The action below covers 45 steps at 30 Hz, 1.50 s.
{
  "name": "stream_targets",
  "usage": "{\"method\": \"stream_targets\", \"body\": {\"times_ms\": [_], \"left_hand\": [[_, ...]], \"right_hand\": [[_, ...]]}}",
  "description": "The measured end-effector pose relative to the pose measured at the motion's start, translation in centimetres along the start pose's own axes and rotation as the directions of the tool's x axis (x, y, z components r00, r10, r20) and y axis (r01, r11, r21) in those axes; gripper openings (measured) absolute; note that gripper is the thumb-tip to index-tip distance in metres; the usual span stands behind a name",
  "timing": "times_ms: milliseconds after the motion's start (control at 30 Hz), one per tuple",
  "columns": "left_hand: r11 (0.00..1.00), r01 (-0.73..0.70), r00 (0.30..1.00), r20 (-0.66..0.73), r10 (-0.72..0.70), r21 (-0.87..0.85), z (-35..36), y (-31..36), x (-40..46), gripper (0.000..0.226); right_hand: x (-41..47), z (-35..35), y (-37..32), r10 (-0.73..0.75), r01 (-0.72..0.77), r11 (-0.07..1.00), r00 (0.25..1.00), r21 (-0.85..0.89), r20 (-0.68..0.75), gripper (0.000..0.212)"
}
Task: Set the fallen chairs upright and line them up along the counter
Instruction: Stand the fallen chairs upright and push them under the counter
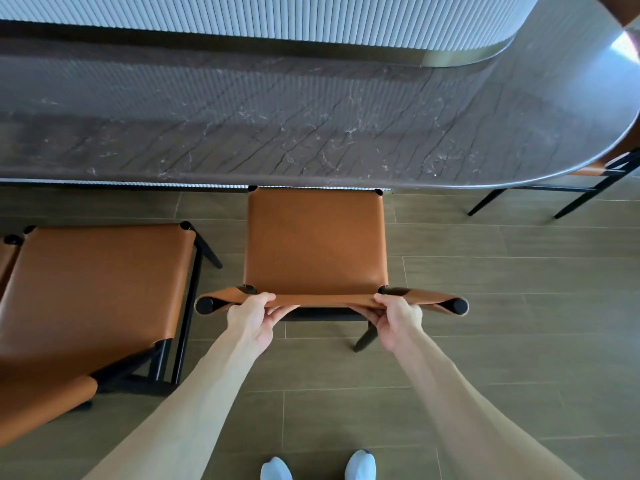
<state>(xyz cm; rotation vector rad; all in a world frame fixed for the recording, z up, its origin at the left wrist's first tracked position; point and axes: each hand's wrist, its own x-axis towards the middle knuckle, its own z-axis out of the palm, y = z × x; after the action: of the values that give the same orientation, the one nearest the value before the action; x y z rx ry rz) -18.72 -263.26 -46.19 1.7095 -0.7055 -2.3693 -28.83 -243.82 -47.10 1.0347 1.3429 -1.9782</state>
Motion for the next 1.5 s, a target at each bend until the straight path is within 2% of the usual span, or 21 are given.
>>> {"method": "stream_targets", "body": {"times_ms": [267,433,567,667,733,800,867,967,1067,1167,1267,1367,1500], "left_hand": [[0.999,-0.025,1.000,0.008,0.025,0.026,1.1,1.4,1.2,0.038],[0.997,-0.062,0.998,0.006,0.062,0.042,0.7,0.8,1.1,0.040],[0.990,-0.121,0.992,-0.027,0.123,0.067,0.4,0.7,0.0,0.053],[0.976,-0.138,0.988,-0.052,0.148,0.169,0.0,1.3,-2.2,0.042],[0.946,-0.145,0.983,-0.064,0.170,0.289,-0.2,2.2,-4.5,0.027],[0.906,-0.169,0.976,-0.065,0.210,0.388,-0.3,3.3,-6.8,0.027],[0.854,-0.238,0.960,-0.022,0.280,0.462,0.0,4.4,-9.5,0.033],[0.737,-0.429,0.893,0.123,0.432,0.522,0.6,5.7,-13.7,0.031],[0.600,-0.632,0.771,0.326,0.547,0.490,1.2,6.9,-18.6,0.029],[0.515,-0.774,0.634,0.435,0.640,0.370,0.1,6.8,-24.1,0.029],[0.480,-0.841,0.541,0.419,0.730,0.249,-2.1,6.0,-28.8,0.026],[0.440,-0.878,0.479,0.364,0.799,0.190,-5.6,5.2,-32.3,0.025],[0.441,-0.874,0.483,0.280,0.829,0.203,-12.3,4.4,-34.8,0.023]], "right_hand": [[1.1,1.3,-0.7,-0.001,0.002,1.000,0.999,-0.019,0.038,0.019],[0.9,0.7,-0.3,0.011,-0.006,0.994,0.998,-0.107,0.054,0.017],[-0.6,0.0,-0.8,0.049,-0.028,0.975,0.995,-0.218,0.090,0.036],[-2.8,-0.2,-1.9,0.066,-0.027,0.932,0.993,-0.362,0.096,0.038],[-5.0,-0.1,-2.7,0.040,0.006,0.856,0.996,-0.517,0.077,0.040],[-7.3,0.3,-3.7,-0.056,0.095,0.803,0.995,-0.588,0.085,0.036],[-10.2,1.1,-4.7,-0.169,0.223,0.786,0.975,-0.577,0.147,0.031],[-15.1,2.4,-5.7,-0.339,0.438,0.734,0.899,-0.520,0.278,0.033],[-20.3,3.2,-6.8,-0.471,0.622,0.658,0.780,-0.425,0.412,0.034],[-25.1,2.8,-6.8,-0.508,0.717,0.596,0.686,-0.363,0.521,0.036],[-28.3,1.7,-5.9,-0.499,0.751,0.582,0.633,-0.312,0.592,0.037],[-30.8,1.0,-4.2,-0.479,0.785,0.563,0.566,-0.259,0.671,0.039],[-33.7,1.0,-1.1,-0.443,0.803,0.552,0.510,-0.224,0.738,0.042]]}}
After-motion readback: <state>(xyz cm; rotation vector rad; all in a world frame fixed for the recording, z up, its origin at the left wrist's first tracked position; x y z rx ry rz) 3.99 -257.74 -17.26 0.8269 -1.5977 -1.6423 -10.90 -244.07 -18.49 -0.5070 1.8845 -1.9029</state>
